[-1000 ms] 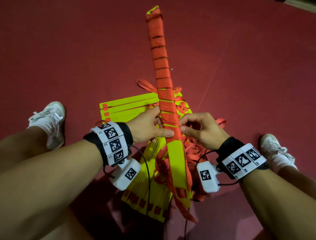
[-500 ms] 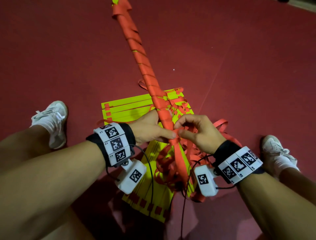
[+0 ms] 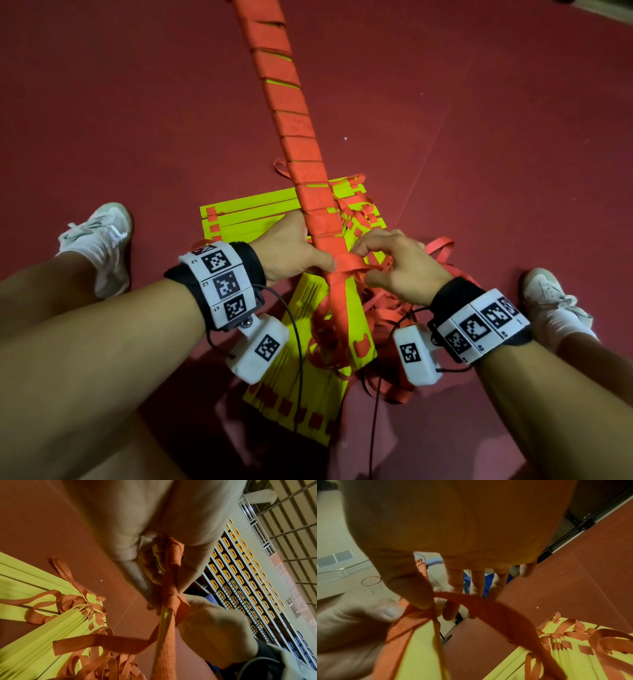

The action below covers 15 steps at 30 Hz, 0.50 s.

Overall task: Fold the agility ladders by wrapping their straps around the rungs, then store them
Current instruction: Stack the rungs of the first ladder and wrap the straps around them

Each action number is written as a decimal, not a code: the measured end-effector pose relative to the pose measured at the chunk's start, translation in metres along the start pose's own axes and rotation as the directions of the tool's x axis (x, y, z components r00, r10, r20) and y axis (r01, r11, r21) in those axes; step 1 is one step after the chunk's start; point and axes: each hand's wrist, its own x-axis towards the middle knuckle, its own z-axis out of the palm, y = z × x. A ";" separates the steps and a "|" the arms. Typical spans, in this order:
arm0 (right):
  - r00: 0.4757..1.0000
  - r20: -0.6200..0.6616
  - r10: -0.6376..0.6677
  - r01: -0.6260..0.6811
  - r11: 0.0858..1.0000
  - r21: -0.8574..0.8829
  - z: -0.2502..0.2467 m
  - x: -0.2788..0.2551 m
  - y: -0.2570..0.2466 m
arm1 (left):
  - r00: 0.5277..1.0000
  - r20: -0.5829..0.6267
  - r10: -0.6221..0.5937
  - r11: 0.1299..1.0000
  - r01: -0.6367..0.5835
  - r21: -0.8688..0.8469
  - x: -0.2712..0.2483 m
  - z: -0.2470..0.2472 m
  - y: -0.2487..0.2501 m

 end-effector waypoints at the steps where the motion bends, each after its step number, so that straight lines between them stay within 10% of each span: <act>1: 1.000 -0.007 -0.025 0.025 0.998 0.050 -0.001 0.000 -0.002 | 1.000 0.001 -0.001 1.000 0.001 0.005 0.000 0.000 0.000; 15: 0.997 -0.046 -0.067 0.080 0.878 0.471 0.004 0.002 0.006 | 1.000 -0.002 0.028 0.994 -0.028 -0.105 -0.002 0.001 -0.001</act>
